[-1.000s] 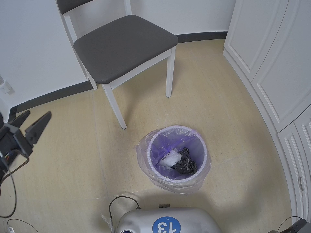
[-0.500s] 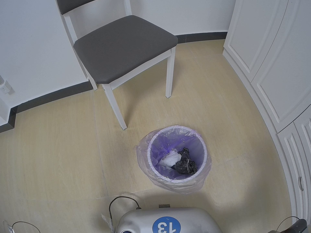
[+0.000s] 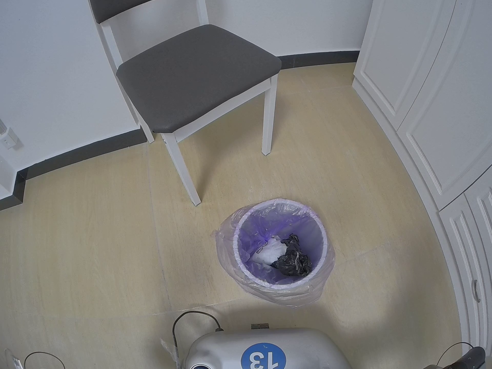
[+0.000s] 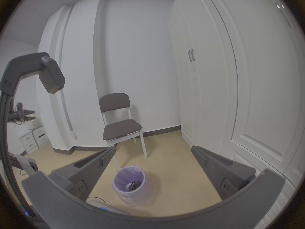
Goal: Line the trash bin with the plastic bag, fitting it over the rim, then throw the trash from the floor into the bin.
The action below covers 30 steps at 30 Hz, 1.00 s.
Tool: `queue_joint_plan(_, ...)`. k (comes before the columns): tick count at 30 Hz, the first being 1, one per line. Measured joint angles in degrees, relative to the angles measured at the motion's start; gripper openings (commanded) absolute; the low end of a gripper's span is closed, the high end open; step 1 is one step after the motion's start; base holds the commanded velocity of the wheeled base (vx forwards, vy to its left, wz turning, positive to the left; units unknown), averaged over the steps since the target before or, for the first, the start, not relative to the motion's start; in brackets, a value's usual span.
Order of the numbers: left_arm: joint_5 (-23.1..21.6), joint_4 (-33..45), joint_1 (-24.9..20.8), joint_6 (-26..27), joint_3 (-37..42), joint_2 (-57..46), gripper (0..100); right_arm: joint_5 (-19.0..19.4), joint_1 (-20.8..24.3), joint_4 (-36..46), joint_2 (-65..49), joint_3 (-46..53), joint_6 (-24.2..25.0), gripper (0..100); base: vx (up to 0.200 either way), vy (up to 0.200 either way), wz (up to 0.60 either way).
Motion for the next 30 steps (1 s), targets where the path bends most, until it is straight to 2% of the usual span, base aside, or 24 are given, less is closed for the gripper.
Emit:
queue_joint_plan(3, 0.5, 4.1, 1.4, 2.1, -2.4, -1.7, 100, -2.4, 0.0, -1.0, -0.2, 1.7, -0.7, 100, 0.0, 0.0, 0.0)
queue_joint_plan(8, 0.9, 7.4, 3.1, 5.1, -3.1, -4.7, 100, -7.7, 0.0, -7.9, -0.3, 6.6, -0.8, 100, 0.0, 0.0, 0.0)
queue_joint_plan(16, 1.2, 5.0, 3.7, 6.2, 0.5, -6.2, 100, -9.1, 0.0, -31.5, -0.4, 20.4, -1.5, 100, 0.0, 0.0, 0.0)
queue_joint_plan(21, 1.3, -5.6, 3.8, 7.1, 8.8, -6.4, 100, -8.4, 0.0, -36.5, -0.4, 25.2, -2.2, 100, 0.0, 0.0, 0.0)
queue_joint_plan(26, 1.3, -20.2, 3.8, 7.8, 22.2, -6.5, 100, -7.7, -0.1, -33.0, -0.3, 26.9, -3.4, 100, 0.0, 0.0, 0.0)
queue_joint_plan(30, 1.2, -29.2, 3.8, 8.2, 33.5, -6.5, 100, -7.8, -0.1, -26.3, -0.3, 27.6, -5.3, 100, 0.0, 0.0, 0.0)
